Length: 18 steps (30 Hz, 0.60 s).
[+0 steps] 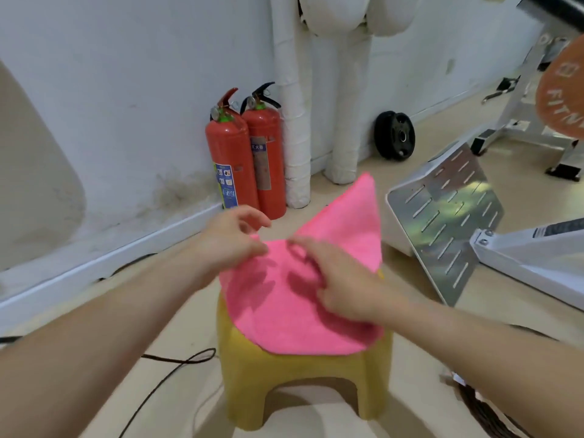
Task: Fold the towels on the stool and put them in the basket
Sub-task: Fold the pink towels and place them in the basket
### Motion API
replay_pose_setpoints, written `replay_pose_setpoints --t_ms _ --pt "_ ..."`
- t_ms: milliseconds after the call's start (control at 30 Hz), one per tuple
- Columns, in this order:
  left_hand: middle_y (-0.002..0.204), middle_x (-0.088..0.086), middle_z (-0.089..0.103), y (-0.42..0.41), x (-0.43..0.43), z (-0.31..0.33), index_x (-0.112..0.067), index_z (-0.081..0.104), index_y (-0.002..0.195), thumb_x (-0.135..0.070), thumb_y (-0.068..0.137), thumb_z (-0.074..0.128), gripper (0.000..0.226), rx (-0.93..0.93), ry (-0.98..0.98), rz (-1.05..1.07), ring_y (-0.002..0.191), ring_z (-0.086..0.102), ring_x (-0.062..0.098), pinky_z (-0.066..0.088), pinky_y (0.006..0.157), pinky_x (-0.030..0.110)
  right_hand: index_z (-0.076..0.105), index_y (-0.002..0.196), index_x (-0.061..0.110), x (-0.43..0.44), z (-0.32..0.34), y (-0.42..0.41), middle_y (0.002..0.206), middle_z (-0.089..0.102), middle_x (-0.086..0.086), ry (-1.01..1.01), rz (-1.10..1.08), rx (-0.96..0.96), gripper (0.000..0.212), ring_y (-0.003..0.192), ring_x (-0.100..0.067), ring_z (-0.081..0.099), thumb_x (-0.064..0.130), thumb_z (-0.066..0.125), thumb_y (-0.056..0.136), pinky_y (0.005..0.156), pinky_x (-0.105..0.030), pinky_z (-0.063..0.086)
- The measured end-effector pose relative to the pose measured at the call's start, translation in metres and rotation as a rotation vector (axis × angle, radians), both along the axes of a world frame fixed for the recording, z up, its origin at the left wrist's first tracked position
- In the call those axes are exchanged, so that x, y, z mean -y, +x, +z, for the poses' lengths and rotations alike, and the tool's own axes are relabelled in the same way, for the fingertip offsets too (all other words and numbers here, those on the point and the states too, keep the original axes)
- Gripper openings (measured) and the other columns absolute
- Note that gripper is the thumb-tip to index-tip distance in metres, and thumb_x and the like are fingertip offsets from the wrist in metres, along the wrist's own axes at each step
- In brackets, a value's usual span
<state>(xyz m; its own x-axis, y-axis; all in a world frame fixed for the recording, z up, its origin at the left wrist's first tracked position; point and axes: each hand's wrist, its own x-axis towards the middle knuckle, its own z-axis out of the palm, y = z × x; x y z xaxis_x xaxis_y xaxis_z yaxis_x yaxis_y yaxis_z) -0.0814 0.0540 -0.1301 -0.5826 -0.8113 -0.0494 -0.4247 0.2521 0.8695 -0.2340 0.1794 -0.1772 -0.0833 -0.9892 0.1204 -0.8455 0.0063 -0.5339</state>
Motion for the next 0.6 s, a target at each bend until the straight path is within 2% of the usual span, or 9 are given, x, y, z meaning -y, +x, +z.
replay_pose_setpoints --t_ms 67,100,167,233,333,367,433,533,600 --pt "0.083 0.002 0.052 -0.009 -0.021 -0.02 -0.021 0.066 0.1 0.006 0.068 0.073 0.042 0.119 -0.067 -0.141 0.055 0.044 0.007 0.041 0.051 0.016 0.029 0.145 0.024 -0.006 -0.018 0.012 0.114 0.059 0.004 0.096 0.032 0.034 0.077 0.093 -0.011 0.053 0.006 0.06 0.077 0.07 -0.005 0.036" --pt "0.085 0.0 0.052 -0.01 -0.027 -0.033 -0.021 0.065 0.104 0.006 0.067 0.073 0.046 0.162 -0.083 -0.193 0.053 0.042 0.005 0.041 0.051 0.016 0.032 0.144 0.023 -0.007 -0.024 0.013 0.113 0.061 0.005 0.085 0.013 0.053 0.075 0.09 -0.009 0.053 0.011 0.062 0.077 0.069 -0.006 0.038" --pt "0.085 -0.002 0.052 -0.006 -0.033 -0.052 -0.026 0.061 0.104 0.004 0.067 0.074 0.049 0.21 -0.109 -0.209 0.055 0.043 0.005 0.043 0.057 0.02 0.042 0.137 0.02 -0.006 -0.031 0.009 0.106 0.065 0.003 0.04 -0.073 0.097 0.065 0.089 -0.011 0.056 0.024 0.069 0.078 0.074 -0.019 0.044" --pt "0.081 -0.005 0.053 0.004 -0.032 -0.064 -0.03 0.058 0.102 0.0 0.069 0.075 0.048 0.232 -0.128 -0.159 0.059 0.047 0.007 0.046 0.061 0.025 0.054 0.121 0.017 -0.006 -0.032 0.009 0.091 0.063 0.005 0.022 -0.142 0.113 0.048 0.081 -0.012 0.055 0.029 0.072 0.078 0.069 -0.023 0.041" --pt "0.07 -0.008 0.058 0.019 -0.033 -0.066 -0.027 0.063 0.093 -0.016 0.074 0.075 0.024 0.328 -0.282 -0.138 0.059 0.052 0.004 0.045 0.061 0.026 0.063 0.093 0.017 -0.003 -0.032 0.018 0.073 0.058 0.012 0.009 -0.184 0.083 0.018 0.069 -0.008 0.053 0.021 0.071 0.077 0.059 -0.018 0.037" --pt "0.067 -0.008 0.058 0.022 -0.035 -0.065 -0.024 0.065 0.086 -0.024 0.077 0.074 0.013 0.372 -0.337 -0.145 0.059 0.051 0.005 0.042 0.059 0.025 0.064 0.089 0.018 -0.002 -0.033 0.02 0.07 0.056 0.014 0.016 -0.205 0.087 0.013 0.066 -0.005 0.051 0.018 0.07 0.077 0.059 -0.017 0.037" --pt "0.06 -0.006 0.055 0.024 -0.037 -0.064 -0.019 0.062 0.074 -0.033 0.081 0.071 0.018 0.385 -0.378 -0.126 0.056 0.048 0.008 0.037 0.056 0.026 0.066 0.091 0.019 0.003 -0.035 0.022 0.07 0.057 0.014 0.039 -0.264 0.158 0.016 0.069 -0.005 0.054 0.011 0.069 0.077 0.065 -0.02 0.042" --pt "0.053 -0.003 0.056 0.019 -0.038 -0.06 -0.024 0.063 0.086 -0.021 0.084 0.069 0.007 0.113 -0.159 -0.001 0.046 0.048 0.011 0.04 0.052 0.025 0.065 0.105 0.019 0.009 -0.027 0.022 0.08 0.066 0.008 0.019 -0.343 0.426 0.036 0.074 -0.007 0.059 -0.004 0.064 0.077 0.063 -0.012 0.044" --pt "0.057 0.009 0.056 0.018 -0.039 -0.052 -0.03 0.061 0.106 -0.008 0.086 0.064 0.03 -0.093 0.04 0.034 0.044 0.048 0.015 0.042 0.049 0.024 0.063 0.108 0.019 0.011 -0.016 0.024 0.087 0.071 0.0 -0.026 -0.367 0.633 0.039 0.072 -0.008 0.06 -0.007 0.063 0.079 0.059 -0.01 0.043"
